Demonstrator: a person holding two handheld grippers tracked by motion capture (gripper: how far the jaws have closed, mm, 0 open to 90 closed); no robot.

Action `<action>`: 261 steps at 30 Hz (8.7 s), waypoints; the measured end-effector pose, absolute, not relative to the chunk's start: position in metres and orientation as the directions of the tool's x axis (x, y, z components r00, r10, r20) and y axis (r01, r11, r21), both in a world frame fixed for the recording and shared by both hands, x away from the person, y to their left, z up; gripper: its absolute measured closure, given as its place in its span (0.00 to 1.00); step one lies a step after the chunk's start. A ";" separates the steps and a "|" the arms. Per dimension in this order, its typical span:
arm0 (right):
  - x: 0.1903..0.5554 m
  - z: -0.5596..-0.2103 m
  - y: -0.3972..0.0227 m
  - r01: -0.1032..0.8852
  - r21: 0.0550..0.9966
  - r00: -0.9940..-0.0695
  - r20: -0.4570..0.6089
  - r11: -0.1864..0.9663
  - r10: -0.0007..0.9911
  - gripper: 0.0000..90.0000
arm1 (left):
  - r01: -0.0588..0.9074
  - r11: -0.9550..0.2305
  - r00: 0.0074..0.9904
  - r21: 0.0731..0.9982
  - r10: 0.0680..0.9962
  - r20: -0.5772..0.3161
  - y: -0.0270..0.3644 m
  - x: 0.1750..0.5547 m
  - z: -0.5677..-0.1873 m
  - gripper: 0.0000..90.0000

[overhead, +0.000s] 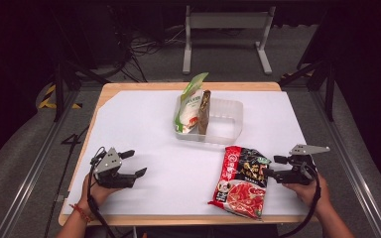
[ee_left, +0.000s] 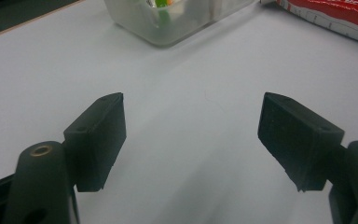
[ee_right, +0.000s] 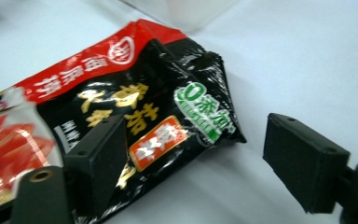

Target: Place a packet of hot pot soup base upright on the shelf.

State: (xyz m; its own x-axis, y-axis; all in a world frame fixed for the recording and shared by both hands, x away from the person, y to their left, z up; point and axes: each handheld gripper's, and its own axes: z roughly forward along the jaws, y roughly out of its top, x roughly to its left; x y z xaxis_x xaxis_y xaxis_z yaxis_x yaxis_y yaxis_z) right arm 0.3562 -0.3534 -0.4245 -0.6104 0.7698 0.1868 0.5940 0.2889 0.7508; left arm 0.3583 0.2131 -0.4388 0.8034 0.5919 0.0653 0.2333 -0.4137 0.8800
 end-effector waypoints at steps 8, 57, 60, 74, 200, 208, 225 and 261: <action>0.387 -0.438 -0.345 0.678 0.701 -0.562 0.302 0.221 0.770 0.20 | 0.229 -0.432 0.810 0.872 0.582 0.076 0.208 0.358 -0.440 0.26; 0.367 -0.393 -0.341 0.534 0.836 -0.716 0.366 0.129 0.595 0.98 | 0.236 -0.431 0.810 0.871 0.582 0.068 0.212 0.363 -0.445 0.21; 0.364 -0.385 -0.339 0.522 0.845 -0.724 0.366 0.118 0.585 0.98 | 0.246 -0.425 0.804 0.871 0.591 0.062 0.214 0.362 -0.444 0.21; 0.338 -0.351 -0.338 0.427 0.901 -0.758 0.308 0.080 0.575 0.99 | 0.231 -0.427 0.804 0.874 0.590 0.075 0.208 0.360 -0.439 0.22; 0.498 -0.298 -0.226 0.238 0.971 -0.530 0.112 0.020 0.840 0.98 | 0.224 -0.398 0.790 0.890 0.609 0.073 0.212 0.359 -0.441 0.17; 0.491 -0.302 -0.229 0.230 0.973 -0.540 0.103 0.029 0.836 0.97 | 0.220 -0.405 0.794 0.887 0.603 0.079 0.210 0.360 -0.441 0.17; 0.476 -0.309 -0.234 0.224 0.972 -0.562 0.073 0.067 0.824 0.96 | 0.220 -0.418 0.795 0.881 0.601 0.087 0.208 0.360 -0.442 0.17; 0.454 -0.310 -0.250 0.248 0.956 -0.558 0.008 0.157 0.830 0.82 | 0.219 -0.435 0.797 0.874 0.596 0.097 0.208 0.359 -0.442 0.17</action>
